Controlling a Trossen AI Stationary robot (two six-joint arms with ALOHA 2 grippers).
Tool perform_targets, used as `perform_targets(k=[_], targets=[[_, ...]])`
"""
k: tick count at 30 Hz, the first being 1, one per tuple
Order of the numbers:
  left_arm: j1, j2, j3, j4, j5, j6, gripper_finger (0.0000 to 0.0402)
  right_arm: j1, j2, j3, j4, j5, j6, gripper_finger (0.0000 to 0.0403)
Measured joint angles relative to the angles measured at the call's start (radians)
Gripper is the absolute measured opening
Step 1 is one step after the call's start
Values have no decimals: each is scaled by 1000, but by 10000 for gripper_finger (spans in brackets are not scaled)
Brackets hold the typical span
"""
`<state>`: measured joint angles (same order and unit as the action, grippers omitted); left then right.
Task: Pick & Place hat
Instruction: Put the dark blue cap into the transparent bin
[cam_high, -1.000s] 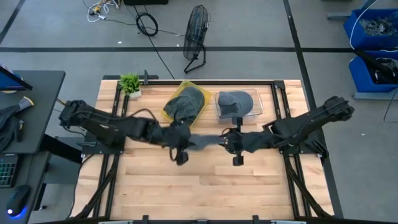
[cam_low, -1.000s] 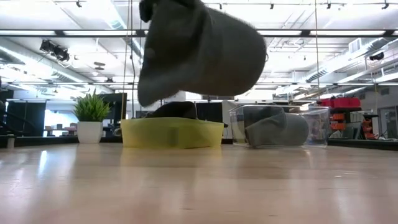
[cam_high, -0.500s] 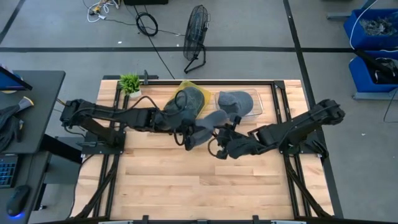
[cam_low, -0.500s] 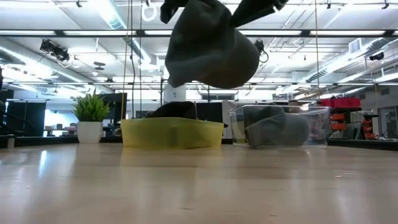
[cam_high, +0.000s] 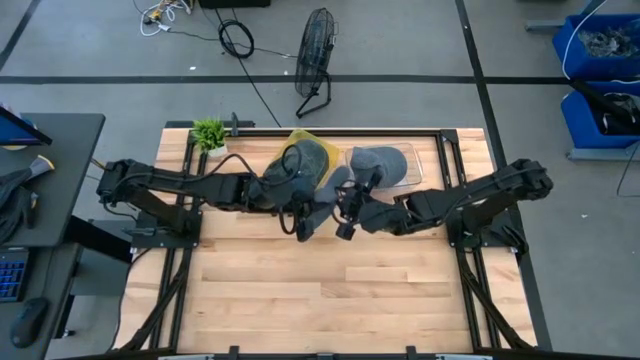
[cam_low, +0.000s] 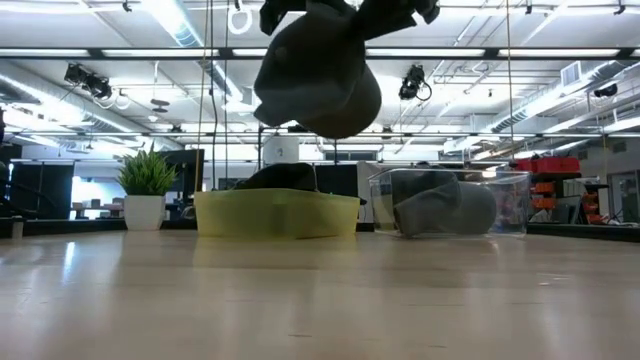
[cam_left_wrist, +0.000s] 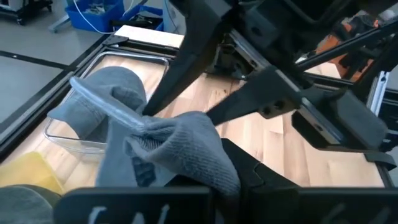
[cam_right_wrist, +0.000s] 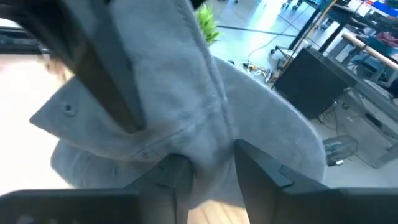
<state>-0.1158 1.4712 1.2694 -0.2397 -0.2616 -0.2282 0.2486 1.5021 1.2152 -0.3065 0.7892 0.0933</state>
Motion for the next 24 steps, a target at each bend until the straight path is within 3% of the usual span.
perform_targets(k=[7,16,24], targets=[[2,0,0,-9,-23,97,14,-27,0,0,-93,-152,30,11],[49,1,-1,-71,-56,172,27,-30,-6,1,-163,-135,27,4],[100,0,-1,-92,-62,162,121,-50,-8,0,-292,-34,61,3]])
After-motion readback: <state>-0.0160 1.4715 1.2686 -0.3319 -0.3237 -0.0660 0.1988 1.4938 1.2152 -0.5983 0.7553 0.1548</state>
